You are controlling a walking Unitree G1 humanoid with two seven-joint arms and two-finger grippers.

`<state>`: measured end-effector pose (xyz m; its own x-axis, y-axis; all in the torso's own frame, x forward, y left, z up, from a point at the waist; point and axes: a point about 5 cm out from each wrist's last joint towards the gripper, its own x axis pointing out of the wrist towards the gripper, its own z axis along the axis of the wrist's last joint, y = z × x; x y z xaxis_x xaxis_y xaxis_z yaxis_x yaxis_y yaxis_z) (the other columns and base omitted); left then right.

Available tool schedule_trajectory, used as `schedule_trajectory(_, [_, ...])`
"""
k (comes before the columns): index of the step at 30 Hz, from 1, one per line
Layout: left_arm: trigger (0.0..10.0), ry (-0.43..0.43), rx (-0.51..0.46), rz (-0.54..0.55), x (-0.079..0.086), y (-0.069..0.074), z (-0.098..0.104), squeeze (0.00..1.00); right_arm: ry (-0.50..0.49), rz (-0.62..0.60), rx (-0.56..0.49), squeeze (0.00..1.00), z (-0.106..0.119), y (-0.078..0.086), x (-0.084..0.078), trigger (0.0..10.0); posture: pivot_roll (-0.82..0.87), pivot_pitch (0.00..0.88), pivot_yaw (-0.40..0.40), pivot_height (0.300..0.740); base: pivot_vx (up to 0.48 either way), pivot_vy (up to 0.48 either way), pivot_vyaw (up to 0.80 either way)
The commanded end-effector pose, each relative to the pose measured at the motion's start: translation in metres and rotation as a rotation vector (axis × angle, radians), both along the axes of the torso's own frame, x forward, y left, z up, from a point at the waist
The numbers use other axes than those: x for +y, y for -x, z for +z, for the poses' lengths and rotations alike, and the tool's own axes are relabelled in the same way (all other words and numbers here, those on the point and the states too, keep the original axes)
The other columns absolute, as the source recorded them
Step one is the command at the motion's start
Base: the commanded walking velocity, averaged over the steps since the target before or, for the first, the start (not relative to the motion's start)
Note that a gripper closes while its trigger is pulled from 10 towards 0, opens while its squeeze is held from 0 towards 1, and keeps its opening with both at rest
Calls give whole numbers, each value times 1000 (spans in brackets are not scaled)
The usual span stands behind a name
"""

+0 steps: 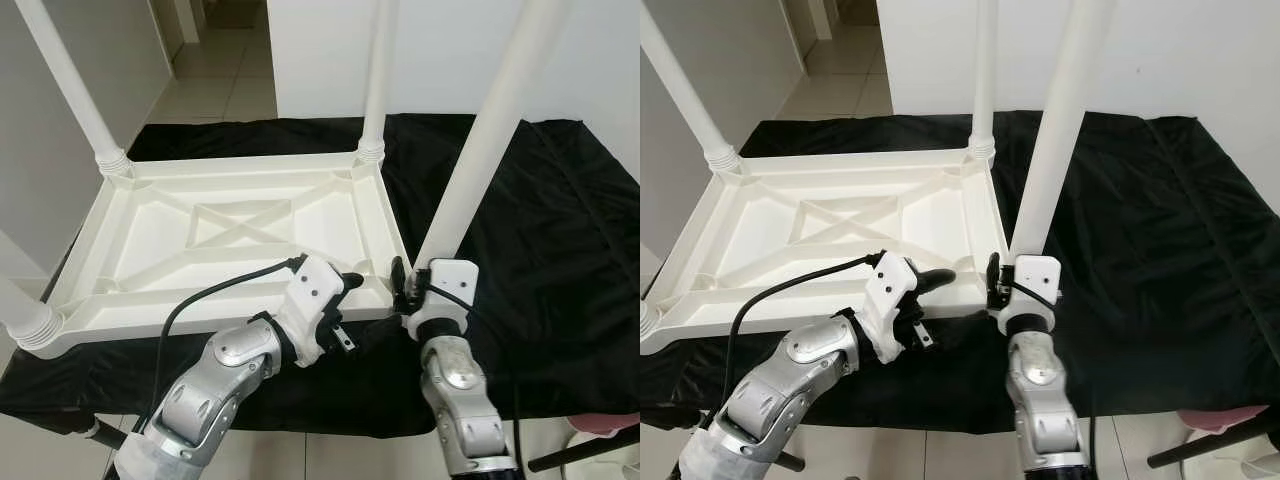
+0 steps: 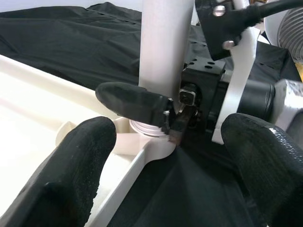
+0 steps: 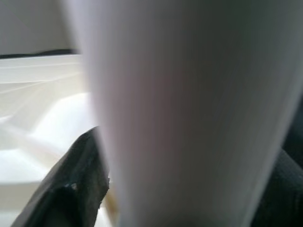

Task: Building children table

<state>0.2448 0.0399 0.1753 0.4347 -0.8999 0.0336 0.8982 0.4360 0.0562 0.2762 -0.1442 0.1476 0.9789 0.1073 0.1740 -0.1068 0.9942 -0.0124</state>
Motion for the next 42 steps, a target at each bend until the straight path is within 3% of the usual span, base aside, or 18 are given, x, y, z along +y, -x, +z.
schedule_trajectory(1, [10000,-14,0,10,1,0,-3,0,-15,63,-23,0,4,-3,-1,10000,-80,56,57,740,0,0,0])
schedule_trajectory(5, [10000,-14,-4,8,0,-1,-2,0,23,109,-26,0,5,-7,-13,10000,-81,49,56,740,0,0,0])
schedule_trajectory(6, [10000,-15,-9,8,0,-3,-1,0,72,210,-27,0,8,-11,-21,10000,-81,45,56,740,0,0,0])
schedule_trajectory(17, [10000,-15,-13,13,1,-4,0,0,144,394,12,0,6,-20,-32,10000,-80,38,67,740,0,0,0])
schedule_trajectory(22, [10000,-25,-10,0,1,-1,-2,0,188,483,58,0,2,-27,-44,10000,-76,38,71,740,0,0,0])
schedule_trajectory(23, [10000,-28,-10,-3,0,-1,-2,0,195,494,69,0,2,-29,-47,5451,-74,36,73,740,0,0,0])
schedule_trajectory(24, [10000,-28,-10,-3,0,-1,-2,0,195,494,69,0,2,-29,-47,5451,-74,36,73,740,0,0,0])
schedule_trajectory(25, [10000,-30,-9,-6,0,0,-2,0,201,504,78,0,1,-30,-49,2431,-72,38,74,740,0,0,0])
schedule_trajectory(26, [10000,-30,-7,-8,0,0,-2,0,203,513,81,0,0,-31,-51,2431,-72,38,74,740,0,0,0])
schedule_trajectory(27, [10000,-33,-9,-9,0,0,-2,0,192,519,95,0,-2,-31,-53,0,-72,40,74,740,0,0,0])
schedule_trajectory(37, [10000,-32,-9,-6,0,1,-2,0,109,538,148,0,-11,-28,-60,0,-76,54,66,740,0,0,0])
schedule_trajectory(38, [10000,-30,-8,-5,0,1,-2,0,96,540,151,0,-11,-27,-60,10000,-79,59,65,740,0,0,0])
schedule_trajectory(42, [10000,-28,-2,-7,0,2,-3,0,68,535,161,0,-11,-26,-58,10000,-82,65,63,740,0,0,0])
